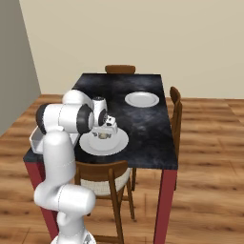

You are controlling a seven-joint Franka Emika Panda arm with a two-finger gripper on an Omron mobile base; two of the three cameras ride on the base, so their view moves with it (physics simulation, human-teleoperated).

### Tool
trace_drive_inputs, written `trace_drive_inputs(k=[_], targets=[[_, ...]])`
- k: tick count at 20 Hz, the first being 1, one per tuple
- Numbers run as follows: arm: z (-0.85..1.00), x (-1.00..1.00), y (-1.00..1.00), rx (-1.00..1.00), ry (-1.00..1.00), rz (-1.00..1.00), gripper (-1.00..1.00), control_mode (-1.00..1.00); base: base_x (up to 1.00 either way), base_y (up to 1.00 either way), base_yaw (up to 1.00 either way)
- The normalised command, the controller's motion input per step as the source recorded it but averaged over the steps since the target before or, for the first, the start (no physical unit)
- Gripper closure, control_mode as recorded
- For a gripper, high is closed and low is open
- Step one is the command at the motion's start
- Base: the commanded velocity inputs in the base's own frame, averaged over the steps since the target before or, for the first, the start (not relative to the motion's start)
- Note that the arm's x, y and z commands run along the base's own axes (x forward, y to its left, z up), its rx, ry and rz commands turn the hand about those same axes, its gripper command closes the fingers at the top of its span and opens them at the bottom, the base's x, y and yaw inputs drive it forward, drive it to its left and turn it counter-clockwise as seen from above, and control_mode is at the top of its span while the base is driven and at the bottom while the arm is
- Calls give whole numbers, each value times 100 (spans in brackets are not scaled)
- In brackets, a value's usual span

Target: Place two dumplings into each of the tupperware containers and then place the containers in the fridge.

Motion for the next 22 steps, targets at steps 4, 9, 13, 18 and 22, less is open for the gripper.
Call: trace_drive_inputs(k=[4, 9, 13, 18, 22], targets=[[0, 0, 0, 0, 8, 0, 100, -100, 0, 0, 0], [20, -18, 0, 0, 2, 0, 100, -100, 0, 0, 0], [74, -44, 11, 0, 0, -1, 100, -100, 0, 0, 0], [69, -55, 57, 0, 0, 0, 100, -100, 0, 0, 0], [29, -22, 92, 0, 5, 0, 100, -100, 0, 0, 0]])
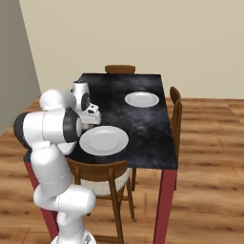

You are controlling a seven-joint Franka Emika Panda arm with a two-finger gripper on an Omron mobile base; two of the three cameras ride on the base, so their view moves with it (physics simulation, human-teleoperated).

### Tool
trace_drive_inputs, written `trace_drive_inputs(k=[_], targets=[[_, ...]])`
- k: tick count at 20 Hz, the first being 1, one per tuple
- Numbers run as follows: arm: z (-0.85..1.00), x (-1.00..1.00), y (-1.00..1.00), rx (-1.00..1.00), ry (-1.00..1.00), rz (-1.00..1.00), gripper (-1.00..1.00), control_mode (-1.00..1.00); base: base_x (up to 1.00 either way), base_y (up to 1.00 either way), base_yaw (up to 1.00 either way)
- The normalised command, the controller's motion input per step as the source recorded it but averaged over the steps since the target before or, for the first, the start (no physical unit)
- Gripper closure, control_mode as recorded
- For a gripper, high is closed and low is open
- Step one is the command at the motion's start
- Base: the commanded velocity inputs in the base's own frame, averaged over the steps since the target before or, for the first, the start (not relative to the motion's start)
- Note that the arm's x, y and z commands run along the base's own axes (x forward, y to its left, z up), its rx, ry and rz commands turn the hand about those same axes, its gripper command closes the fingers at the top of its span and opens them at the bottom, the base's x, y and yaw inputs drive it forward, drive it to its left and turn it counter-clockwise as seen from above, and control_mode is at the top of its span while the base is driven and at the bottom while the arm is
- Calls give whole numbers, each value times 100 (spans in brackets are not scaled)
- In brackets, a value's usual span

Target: Place two dumplings into each of the tupperware containers and then place the containers in the fridge.

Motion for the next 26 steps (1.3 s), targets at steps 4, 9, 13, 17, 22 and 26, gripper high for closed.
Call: trace_drive_inputs(k=[4, 9, 13, 17, 22, 26], targets=[[9, 3, 91, 0, 0, 0, 100, -100, 0, 0, 0], [0, 31, 89, 0, 1, 0, 100, -100, 0, 0, 0], [0, 37, 77, 0, 0, 0, 100, -100, 0, 0, 0], [-1, 45, 41, 0, 0, -1, 100, -100, 0, 0, 0], [-45, 37, 9, 0, 0, -2, 100, -100, 0, 0, 0], [-54, 11, 15, 0, 1, 0, 100, -100, 0, 0, 0]])
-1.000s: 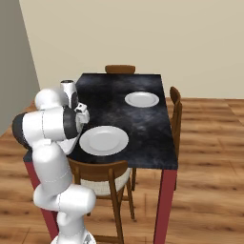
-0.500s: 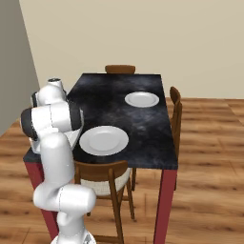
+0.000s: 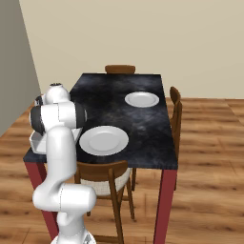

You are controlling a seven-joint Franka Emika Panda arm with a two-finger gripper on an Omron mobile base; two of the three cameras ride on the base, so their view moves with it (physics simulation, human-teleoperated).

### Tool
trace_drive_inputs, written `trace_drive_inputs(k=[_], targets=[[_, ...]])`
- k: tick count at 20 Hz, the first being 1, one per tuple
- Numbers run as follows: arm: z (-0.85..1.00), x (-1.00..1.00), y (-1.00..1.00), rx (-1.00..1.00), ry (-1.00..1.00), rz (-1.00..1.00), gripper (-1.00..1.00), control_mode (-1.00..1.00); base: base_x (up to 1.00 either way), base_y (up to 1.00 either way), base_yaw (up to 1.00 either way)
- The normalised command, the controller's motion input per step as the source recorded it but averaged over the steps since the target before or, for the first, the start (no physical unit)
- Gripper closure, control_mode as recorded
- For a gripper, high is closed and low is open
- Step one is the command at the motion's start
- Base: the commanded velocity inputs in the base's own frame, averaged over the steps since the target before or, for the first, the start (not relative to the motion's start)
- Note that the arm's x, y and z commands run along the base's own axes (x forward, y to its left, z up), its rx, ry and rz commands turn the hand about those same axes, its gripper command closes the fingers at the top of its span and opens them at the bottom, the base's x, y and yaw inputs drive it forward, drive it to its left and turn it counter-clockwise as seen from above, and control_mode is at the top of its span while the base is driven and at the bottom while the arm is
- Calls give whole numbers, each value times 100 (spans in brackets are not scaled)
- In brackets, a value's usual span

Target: Place two dumplings into each of the tupperware containers and then place the containers in the fridge.

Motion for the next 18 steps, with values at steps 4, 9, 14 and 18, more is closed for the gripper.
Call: trace_drive_inputs(k=[4, 9, 14, 18], targets=[[-38, 14, 16, 0, 4, 0, 100, -100, 0, 0, 0], [-10, 18, 15, 0, 7, 0, 100, -100, 0, 0, 0], [-17, 28, 18, 0, 7, 0, 100, -100, 0, 0, 0], [-13, 16, 4, 0, 2, 0, 100, -100, 0, 0, 0]])
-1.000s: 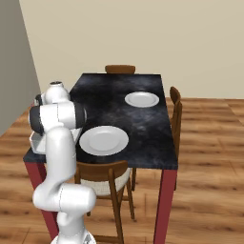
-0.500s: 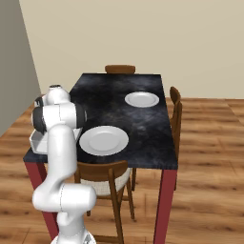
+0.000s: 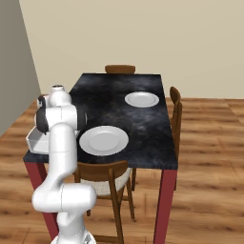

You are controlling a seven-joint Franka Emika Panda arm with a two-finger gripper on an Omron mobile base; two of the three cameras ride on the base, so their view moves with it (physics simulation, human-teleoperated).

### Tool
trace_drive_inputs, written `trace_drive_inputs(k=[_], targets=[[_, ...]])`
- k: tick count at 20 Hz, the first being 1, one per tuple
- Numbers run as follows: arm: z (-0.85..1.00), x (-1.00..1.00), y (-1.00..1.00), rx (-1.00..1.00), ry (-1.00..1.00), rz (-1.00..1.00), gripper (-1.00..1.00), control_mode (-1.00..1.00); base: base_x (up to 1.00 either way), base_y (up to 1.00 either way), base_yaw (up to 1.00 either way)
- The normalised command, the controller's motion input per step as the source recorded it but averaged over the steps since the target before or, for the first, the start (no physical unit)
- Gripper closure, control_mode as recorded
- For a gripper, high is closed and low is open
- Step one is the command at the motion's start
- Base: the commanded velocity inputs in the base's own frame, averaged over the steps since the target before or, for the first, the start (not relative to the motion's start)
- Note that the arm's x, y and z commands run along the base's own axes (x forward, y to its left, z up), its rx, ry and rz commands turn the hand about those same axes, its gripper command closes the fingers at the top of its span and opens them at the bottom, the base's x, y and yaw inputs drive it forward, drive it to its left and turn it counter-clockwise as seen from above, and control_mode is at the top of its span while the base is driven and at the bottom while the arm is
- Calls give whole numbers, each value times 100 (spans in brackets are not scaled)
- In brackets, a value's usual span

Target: Place two dumplings into each of the tupperware containers and then place the containers in the fridge.

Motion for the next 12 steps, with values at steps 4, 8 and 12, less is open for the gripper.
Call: trace_drive_inputs(k=[4, 8, 12], targets=[[0, 0, 0, 0, 1, 0, -100, -100, 0, 0, 0], [0, 0, 0, 0, 0, 0, -100, -100, 0, 0, 0], [0, 0, 0, 0, 0, 0, -100, -100, 0, 0, 0]])
